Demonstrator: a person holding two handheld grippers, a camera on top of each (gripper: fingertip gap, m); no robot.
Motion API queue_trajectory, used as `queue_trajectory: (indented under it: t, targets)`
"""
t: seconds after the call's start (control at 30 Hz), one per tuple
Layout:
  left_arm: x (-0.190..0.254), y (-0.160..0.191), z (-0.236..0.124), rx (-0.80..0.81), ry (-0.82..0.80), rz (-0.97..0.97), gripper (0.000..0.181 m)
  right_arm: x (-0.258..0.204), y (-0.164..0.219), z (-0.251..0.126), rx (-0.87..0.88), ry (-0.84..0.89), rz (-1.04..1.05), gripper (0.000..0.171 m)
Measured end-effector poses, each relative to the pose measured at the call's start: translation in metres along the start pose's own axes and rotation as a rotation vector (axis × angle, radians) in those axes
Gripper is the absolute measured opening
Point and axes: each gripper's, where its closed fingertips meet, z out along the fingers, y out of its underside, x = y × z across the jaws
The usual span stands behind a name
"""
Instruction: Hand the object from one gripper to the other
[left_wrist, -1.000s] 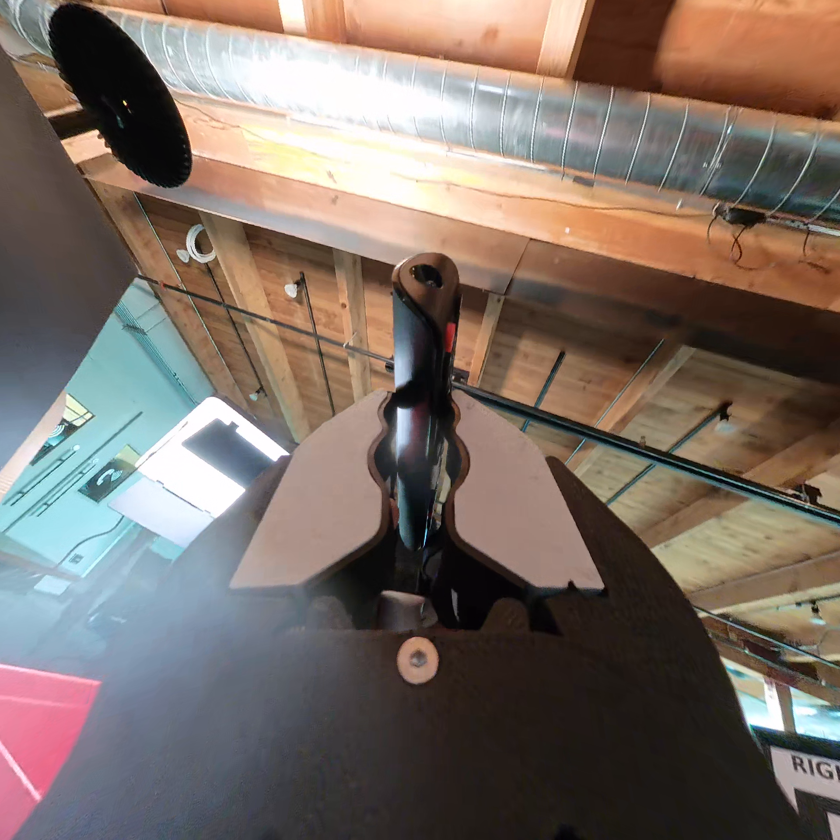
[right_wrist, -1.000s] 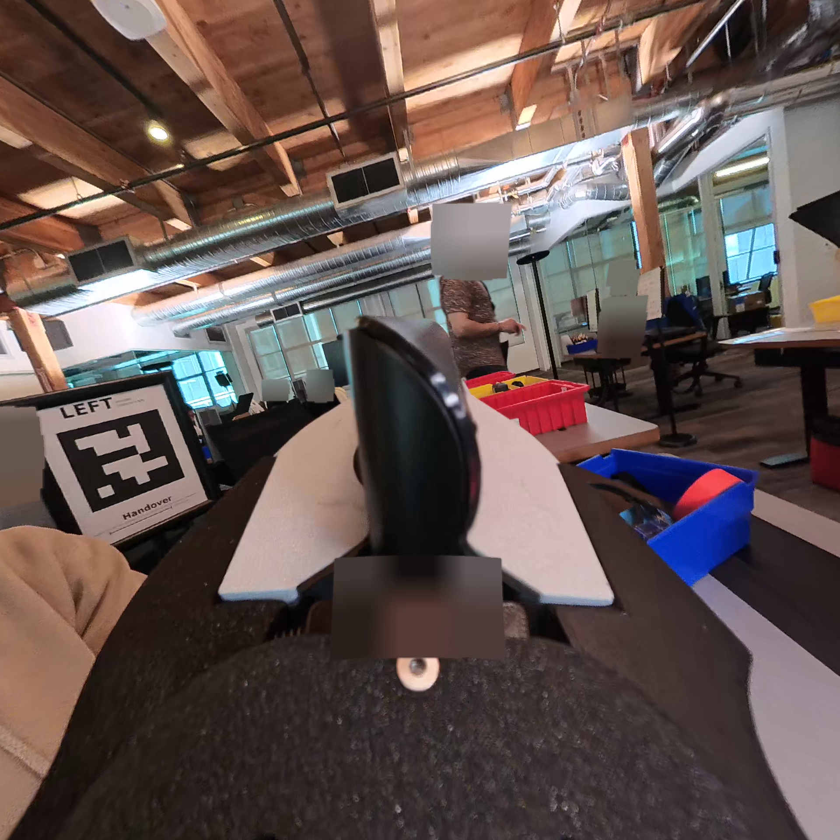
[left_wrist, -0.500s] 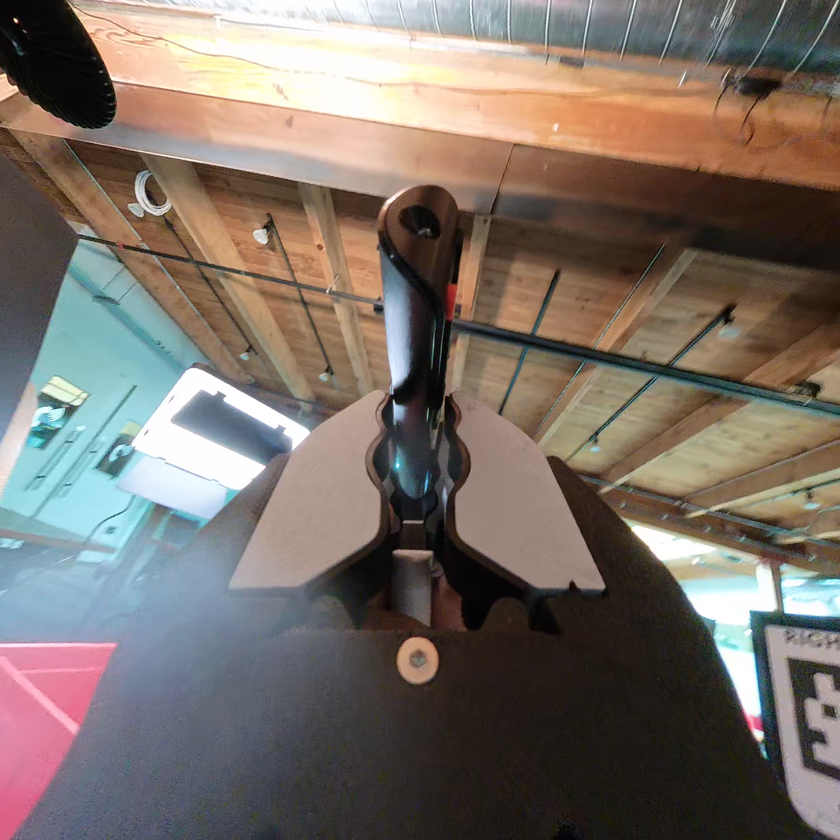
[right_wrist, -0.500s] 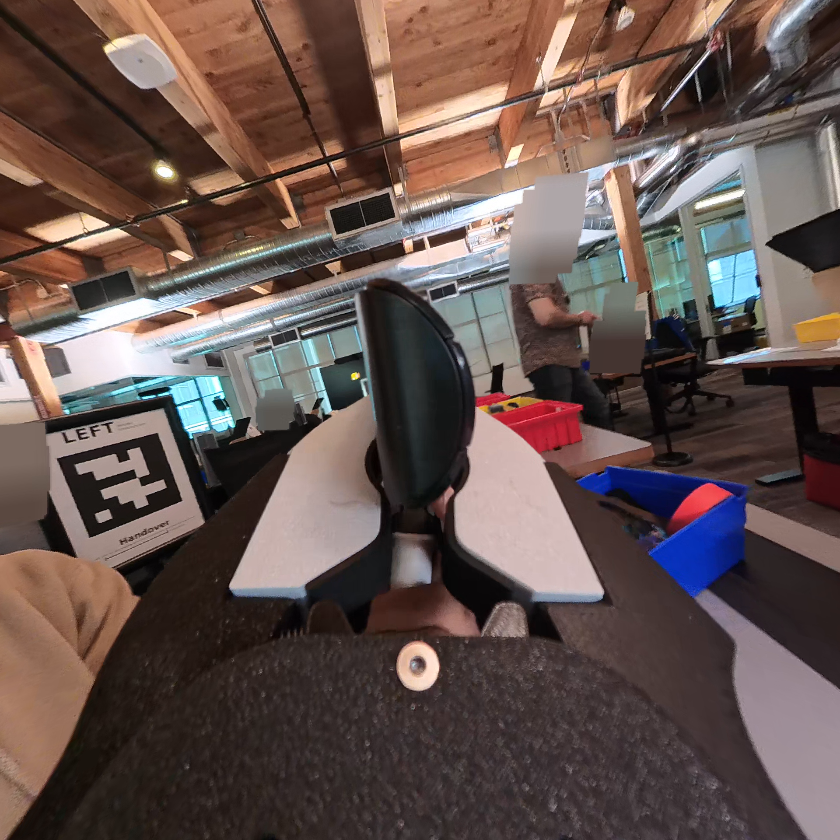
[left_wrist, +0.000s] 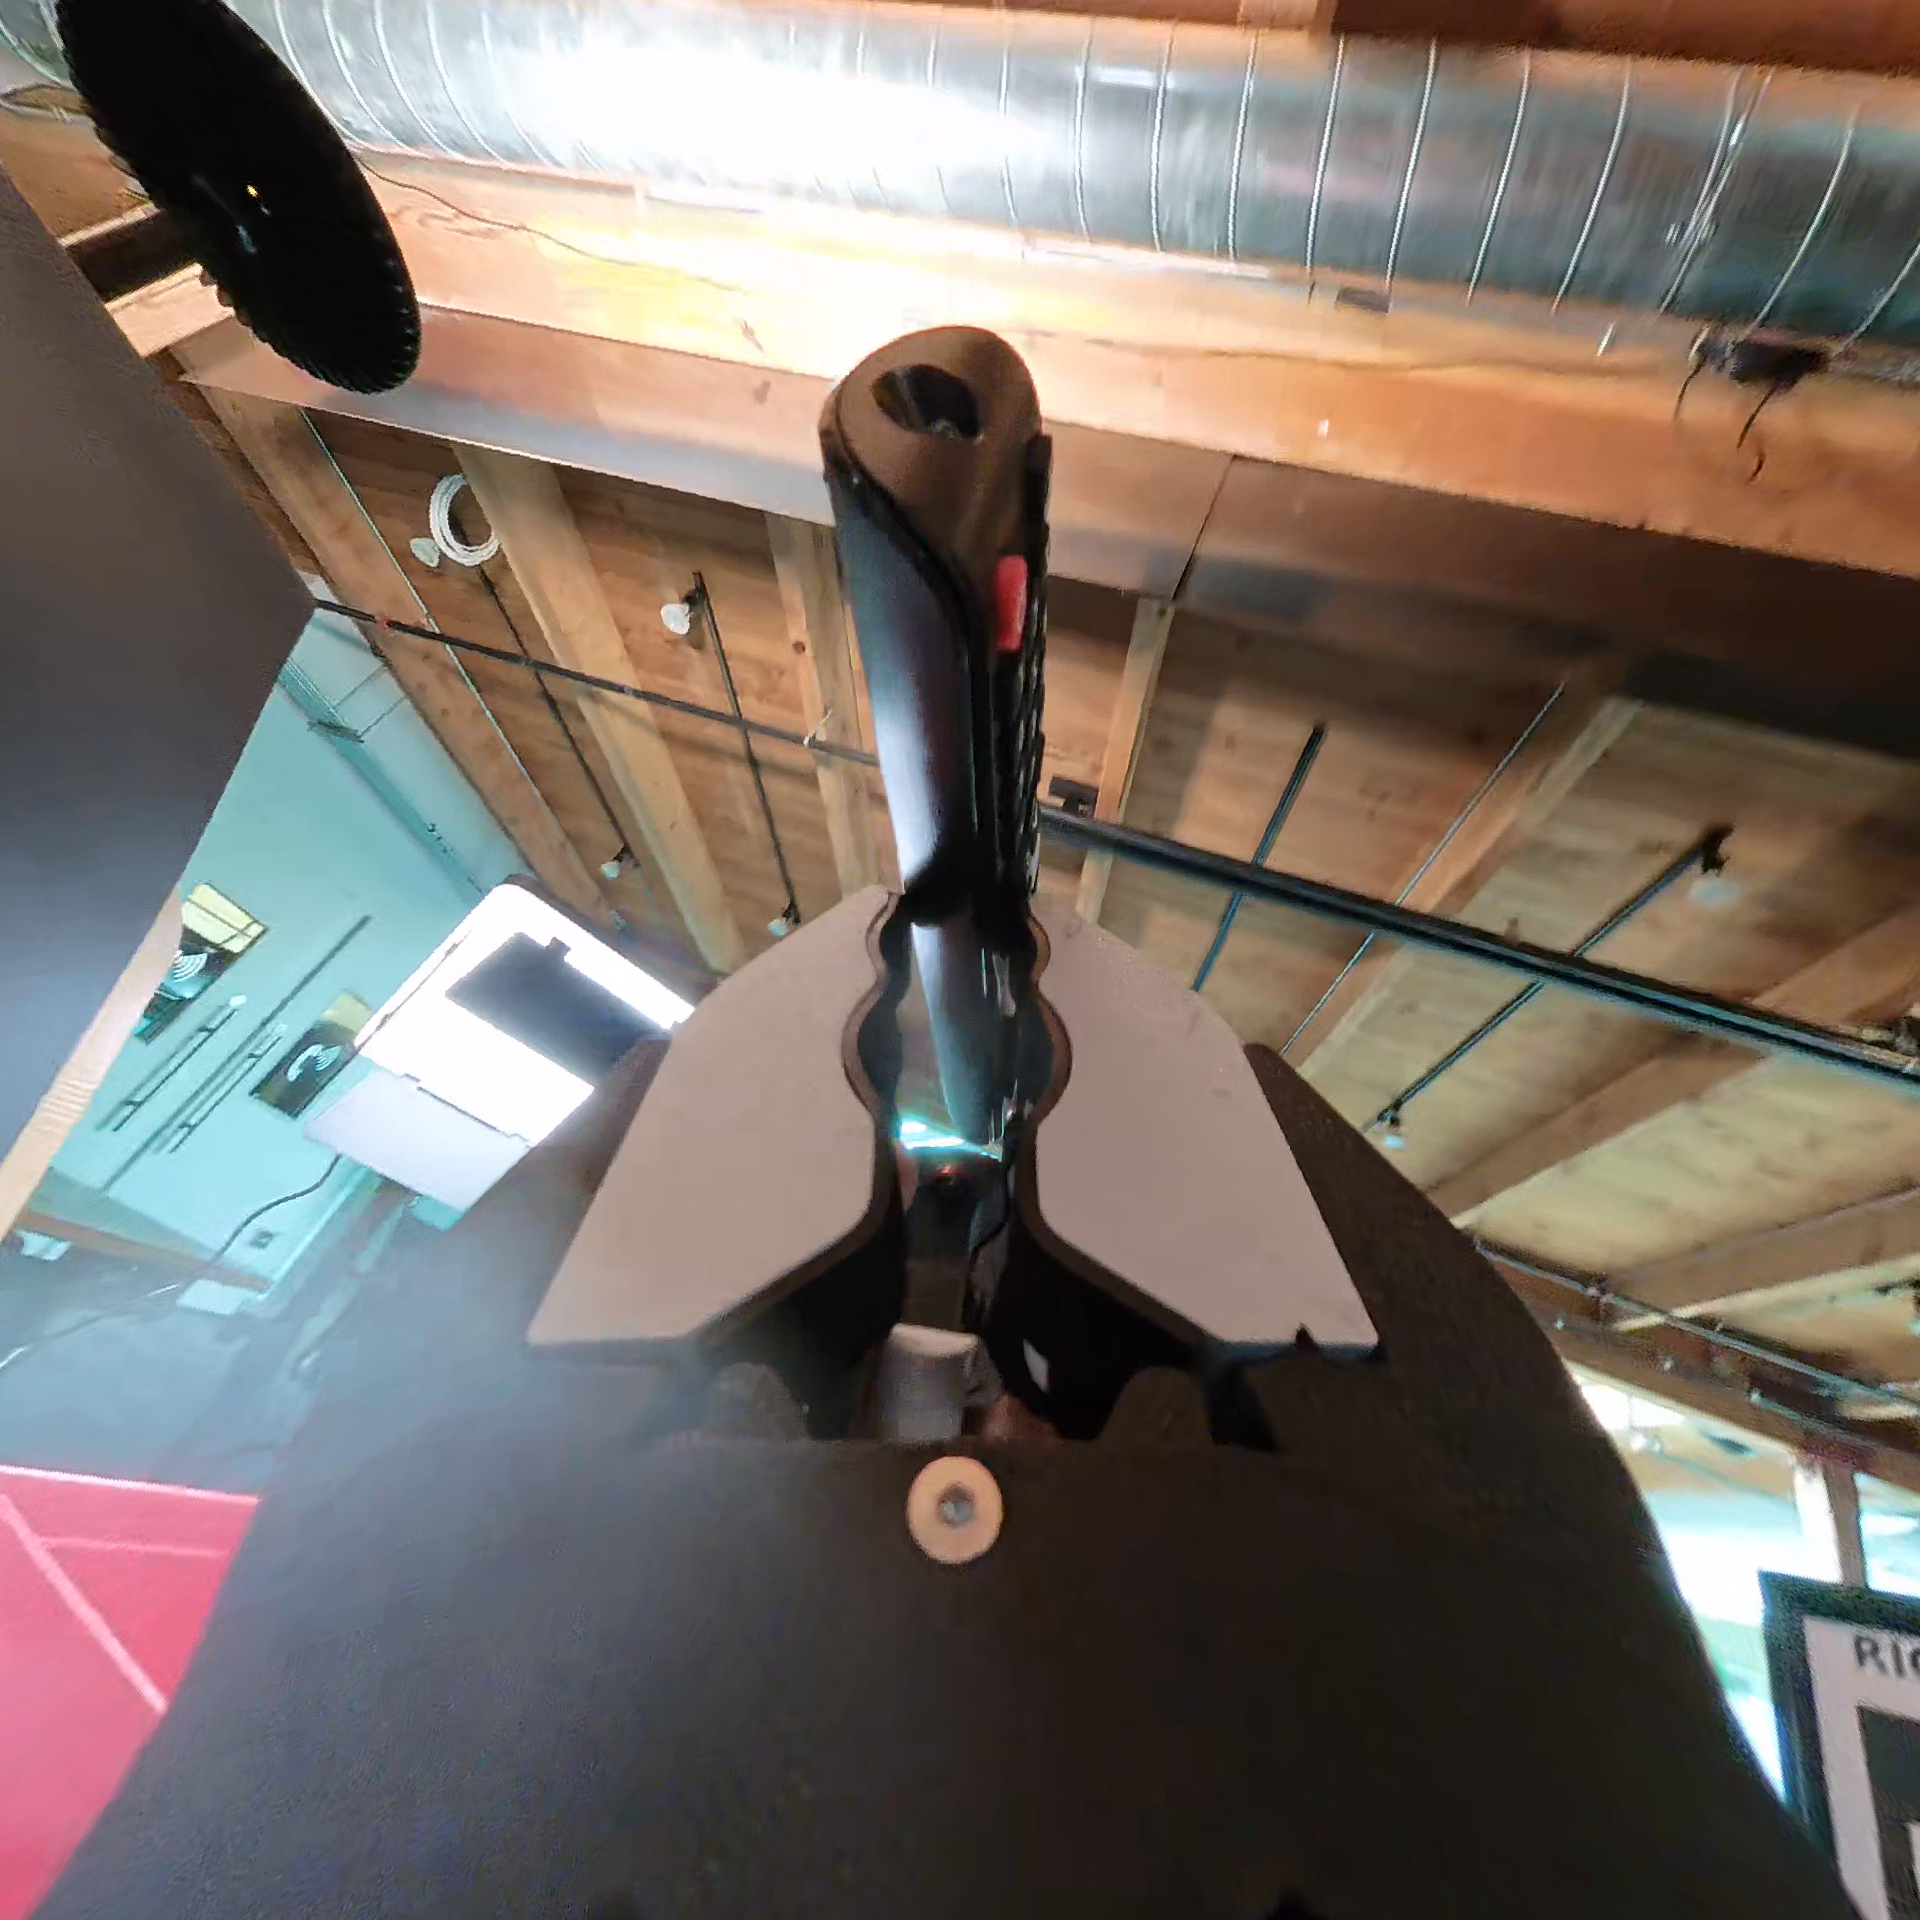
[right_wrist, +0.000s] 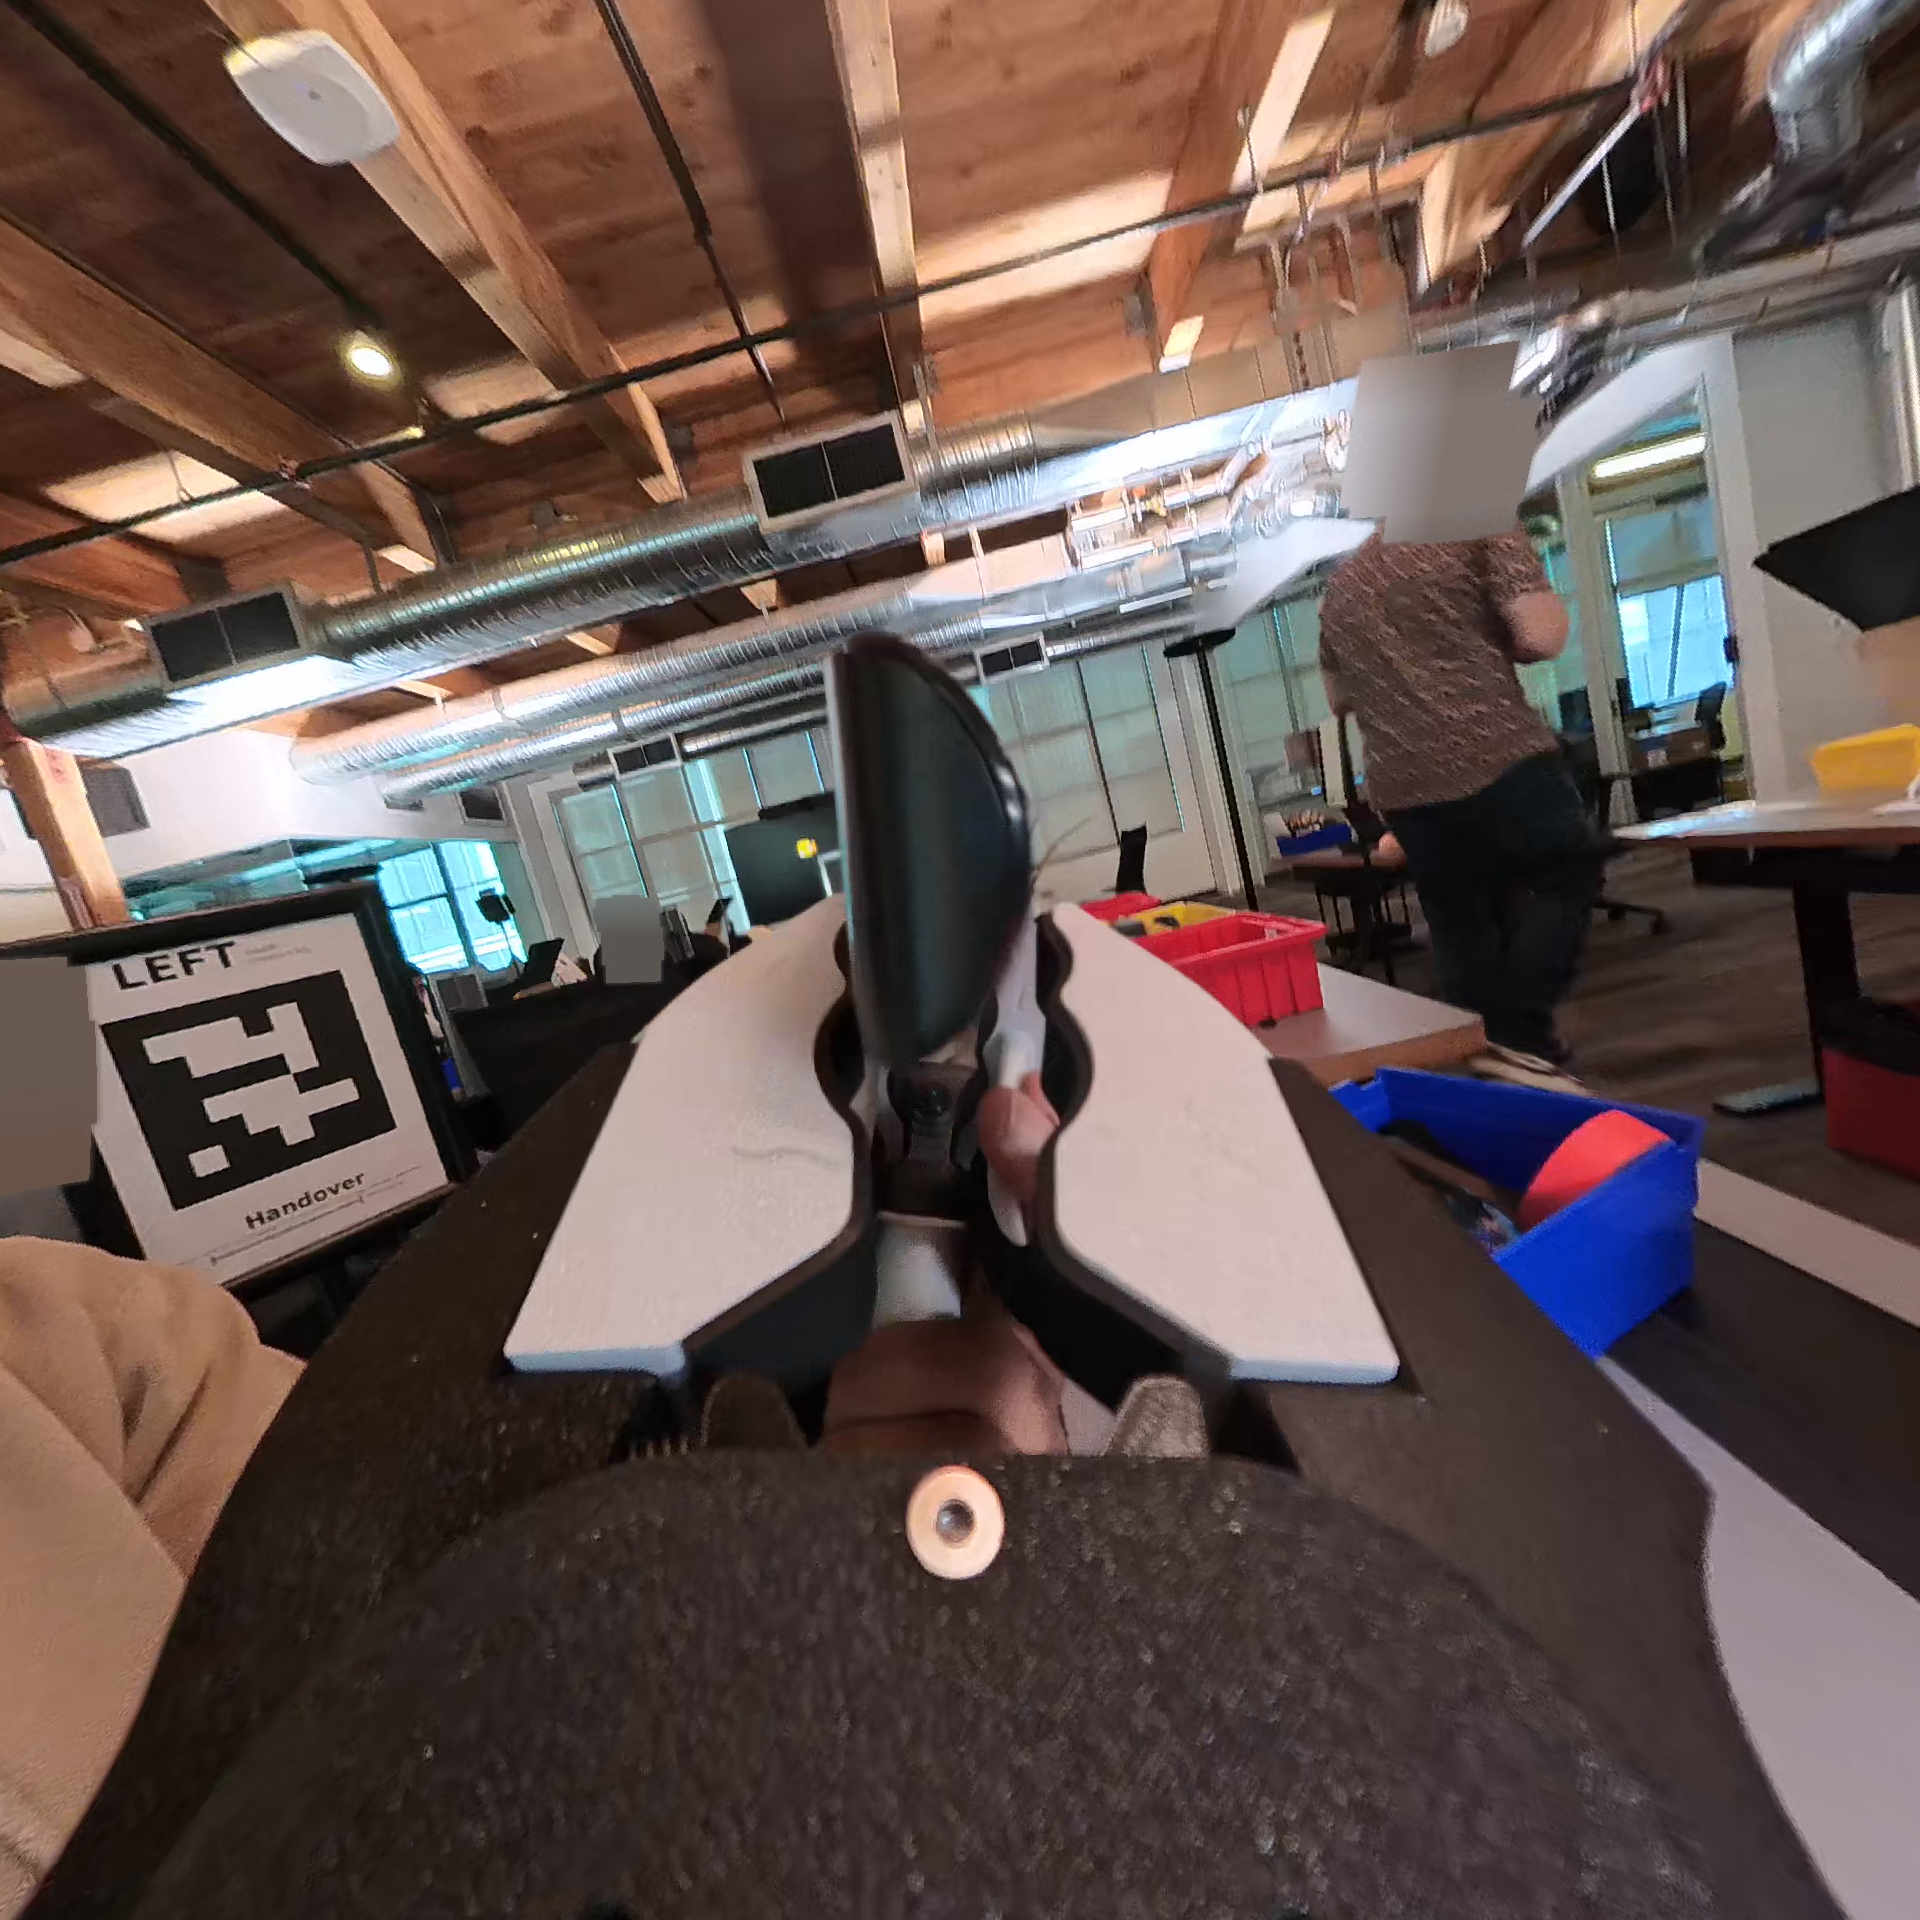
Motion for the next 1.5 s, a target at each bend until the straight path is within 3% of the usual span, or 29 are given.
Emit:
queue_trajectory:
  t: [0.13, 0.43, 0.53, 0.7, 0.83, 0.97, 1.03, 1.13, 1.17, 1.2, 1.27, 1.37, 1.5]
  targets:
    - [0.0, -0.015, -0.003, 0.029, 0.0, 0.003, 0.019, 0.0, -0.009, -0.007, 0.102, -0.069, 0.007, 0.03]
    - [0.005, 0.007, 0.006, -0.076, 0.056, -0.023, 0.024, -0.003, -0.026, -0.018, 0.179, -0.034, -0.057, 0.017]
    - [0.004, 0.025, 0.009, -0.157, 0.057, 0.022, 0.033, -0.004, -0.023, -0.015, 0.159, -0.025, -0.074, 0.015]
    - [0.009, 0.018, 0.008, -0.17, 0.041, 0.187, 0.025, -0.005, -0.016, -0.01, 0.125, -0.02, -0.078, 0.014]
    - [0.008, 0.015, 0.009, -0.294, 0.04, 0.1, 0.025, -0.008, -0.013, -0.007, 0.102, -0.037, -0.092, 0.015]
    - [0.01, 0.018, 0.006, -0.507, -0.001, 0.053, 0.106, -0.009, -0.02, -0.018, 0.117, -0.075, -0.097, 0.024]
    - [0.011, 0.017, 0.004, -0.545, -0.006, 0.021, 0.144, -0.011, -0.021, -0.021, 0.112, -0.082, -0.106, 0.02]
    - [0.012, 0.013, 0.003, -0.565, -0.01, -0.004, 0.138, -0.013, -0.018, -0.018, 0.098, -0.081, -0.113, 0.018]
    - [0.012, 0.01, 0.003, -0.554, -0.013, 0.003, 0.124, -0.011, -0.017, -0.017, 0.099, -0.07, -0.114, 0.018]
    - [0.012, 0.008, 0.005, -0.528, -0.012, 0.012, 0.025, -0.01, -0.018, -0.015, 0.12, -0.064, -0.111, 0.018]
    - [0.014, 0.001, 0.009, -0.451, -0.007, 0.025, 0.028, -0.009, -0.02, -0.011, 0.195, -0.067, -0.067, 0.017]
    - [0.018, 0.006, 0.012, -0.402, 0.02, 0.067, 0.071, -0.008, -0.024, -0.008, 0.318, -0.093, 0.026, 0.016]
    - [0.017, 0.019, 0.016, -0.385, 0.005, 0.186, 0.098, -0.006, -0.025, -0.008, 0.421, -0.089, 0.076, 0.016]
